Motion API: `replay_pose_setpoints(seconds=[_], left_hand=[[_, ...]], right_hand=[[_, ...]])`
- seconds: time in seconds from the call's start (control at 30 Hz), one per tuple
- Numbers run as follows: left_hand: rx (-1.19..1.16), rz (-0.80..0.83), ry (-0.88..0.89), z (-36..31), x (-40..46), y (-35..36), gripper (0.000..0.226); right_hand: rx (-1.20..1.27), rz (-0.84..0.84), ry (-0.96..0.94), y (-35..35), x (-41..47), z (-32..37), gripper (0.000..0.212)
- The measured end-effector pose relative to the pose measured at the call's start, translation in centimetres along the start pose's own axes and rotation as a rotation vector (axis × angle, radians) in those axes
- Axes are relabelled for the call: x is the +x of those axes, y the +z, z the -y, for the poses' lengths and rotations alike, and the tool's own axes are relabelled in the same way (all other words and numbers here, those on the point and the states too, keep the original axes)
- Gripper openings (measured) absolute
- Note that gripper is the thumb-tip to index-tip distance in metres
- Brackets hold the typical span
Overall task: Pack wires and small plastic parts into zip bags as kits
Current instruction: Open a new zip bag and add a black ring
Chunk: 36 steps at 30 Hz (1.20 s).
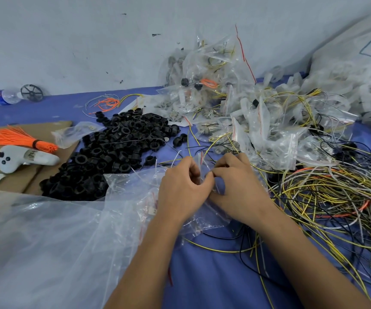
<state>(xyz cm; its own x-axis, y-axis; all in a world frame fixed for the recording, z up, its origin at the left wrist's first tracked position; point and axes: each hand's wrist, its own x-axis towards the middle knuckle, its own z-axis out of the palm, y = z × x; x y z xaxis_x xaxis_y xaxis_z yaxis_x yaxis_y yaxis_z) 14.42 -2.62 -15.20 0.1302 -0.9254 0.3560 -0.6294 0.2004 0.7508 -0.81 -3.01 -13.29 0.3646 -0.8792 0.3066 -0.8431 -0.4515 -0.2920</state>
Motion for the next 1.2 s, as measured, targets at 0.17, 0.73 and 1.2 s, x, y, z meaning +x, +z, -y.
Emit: replay_pose_setpoints(seconds=[0.17,0.73,1.2], left_hand=[[-0.078,0.058,-0.018,0.3,0.2,0.0,0.016],[-0.539,-0.229,0.078,-1.5,0.2,-1.7,0.023],[-0.771,-0.165,-0.287,-0.2,1.0,-0.5,0.043]], right_hand=[[0.119,-0.215,-0.114,-0.7,0.2,0.4,0.037],[0.23,0.117,-0.074,-0.3,0.2,0.3,0.049],[0.675,0.006,0.065,1.1,0.3,0.7,0.013]])
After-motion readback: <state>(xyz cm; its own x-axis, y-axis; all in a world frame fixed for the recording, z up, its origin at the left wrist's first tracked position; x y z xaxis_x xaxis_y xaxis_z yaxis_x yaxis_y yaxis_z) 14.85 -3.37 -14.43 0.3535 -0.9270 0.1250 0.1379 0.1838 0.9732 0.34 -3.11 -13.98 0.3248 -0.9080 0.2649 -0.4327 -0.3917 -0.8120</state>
